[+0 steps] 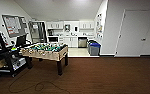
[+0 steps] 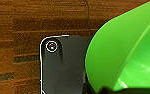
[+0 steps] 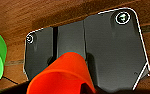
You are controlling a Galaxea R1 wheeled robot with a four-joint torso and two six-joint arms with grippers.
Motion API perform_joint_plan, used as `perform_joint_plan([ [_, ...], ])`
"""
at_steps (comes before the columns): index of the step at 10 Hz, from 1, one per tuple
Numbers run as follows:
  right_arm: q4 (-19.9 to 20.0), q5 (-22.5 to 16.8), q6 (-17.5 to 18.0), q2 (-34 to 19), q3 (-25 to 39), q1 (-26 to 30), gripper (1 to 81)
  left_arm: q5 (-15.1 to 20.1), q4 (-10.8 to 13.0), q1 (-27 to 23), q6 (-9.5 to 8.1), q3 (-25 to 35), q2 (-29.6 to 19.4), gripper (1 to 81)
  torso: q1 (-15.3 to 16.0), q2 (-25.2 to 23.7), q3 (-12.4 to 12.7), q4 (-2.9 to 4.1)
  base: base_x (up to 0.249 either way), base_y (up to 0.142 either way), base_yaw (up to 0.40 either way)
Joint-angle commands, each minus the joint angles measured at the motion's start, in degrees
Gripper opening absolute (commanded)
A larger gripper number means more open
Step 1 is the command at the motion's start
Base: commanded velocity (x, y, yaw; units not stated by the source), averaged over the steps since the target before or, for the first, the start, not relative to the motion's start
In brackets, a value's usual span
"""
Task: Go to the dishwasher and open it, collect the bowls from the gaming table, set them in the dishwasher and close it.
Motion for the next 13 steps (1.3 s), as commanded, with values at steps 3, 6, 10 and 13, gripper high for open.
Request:
perform_joint_plan([
  [3, -0.85, -1.91, -0.22, 0.05, 0.23, 2.92, 1.0, 2.75, -0.01, -3.35, 0.28, 0.23, -0.26, 1.0, 0.0, 0.0, 0.0, 0.0, 0.109, 0.0, 0.0],
  [6, -0.76, -1.91, -0.22, -0.04, 0.23, 2.84, 1.0, 2.75, -0.01, -3.35, 0.28, 0.23, -0.35, 1.0, 0.0, 0.0, 0.0, 0.0, 0.11, 0.0, 0.0],
  [10, -0.85, -1.91, -0.22, -0.04, 0.23, 2.75, 1.0, 2.75, -0.01, -3.35, 0.28, 0.23, -0.35, 1.0, 0.05, 0.0, 0.0, 0.0, 0.099, 0.0, 0.0],
  [13, -1.02, -1.91, -0.22, 0.05, 0.23, 3.01, 1.0, 2.83, -0.01, -3.35, 0.28, 0.23, -0.44, 1.0, 0.05, 0.0, 0.0, 0.0, 0.082, 0.0, 0.0],
])
